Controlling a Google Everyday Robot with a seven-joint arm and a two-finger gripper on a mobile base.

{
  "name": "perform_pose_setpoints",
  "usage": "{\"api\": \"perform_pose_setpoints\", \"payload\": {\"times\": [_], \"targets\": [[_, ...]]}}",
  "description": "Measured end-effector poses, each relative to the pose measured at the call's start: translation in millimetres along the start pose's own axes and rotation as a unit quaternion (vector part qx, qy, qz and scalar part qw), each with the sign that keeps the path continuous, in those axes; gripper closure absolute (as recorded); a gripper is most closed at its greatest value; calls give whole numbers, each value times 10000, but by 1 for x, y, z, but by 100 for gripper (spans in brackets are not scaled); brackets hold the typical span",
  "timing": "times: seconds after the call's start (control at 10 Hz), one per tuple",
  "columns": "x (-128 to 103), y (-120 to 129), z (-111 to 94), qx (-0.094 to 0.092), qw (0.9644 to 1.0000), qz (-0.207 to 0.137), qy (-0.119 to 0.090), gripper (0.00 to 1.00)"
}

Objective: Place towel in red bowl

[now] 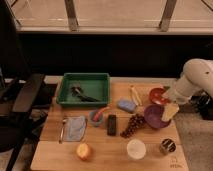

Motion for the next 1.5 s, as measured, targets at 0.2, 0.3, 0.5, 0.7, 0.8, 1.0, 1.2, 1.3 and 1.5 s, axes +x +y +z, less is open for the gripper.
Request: {"api": "perform_pose_setpoints", "payload": {"times": [0.2, 0.3, 0.5, 0.7, 0.8, 1.0, 1.2, 1.3, 1.5], "targets": [[-1, 0, 0, -1, 10000, -5, 0, 20], [-1, 0, 0, -1, 10000, -6, 0, 20], [-1, 0, 0, -1, 10000, -6, 0, 20], [0, 0, -1, 24, 10000, 0, 69, 20], [-3, 0, -4, 65, 9996, -118, 241, 20], [-26, 6, 1, 25, 9980, -501, 385, 20], [-62, 22, 15, -82, 9952, -922, 307, 20], [-82, 31, 23, -170, 9933, -1121, 245, 20], [-143, 66, 50, -474, 9858, -1611, -65, 20]]}}
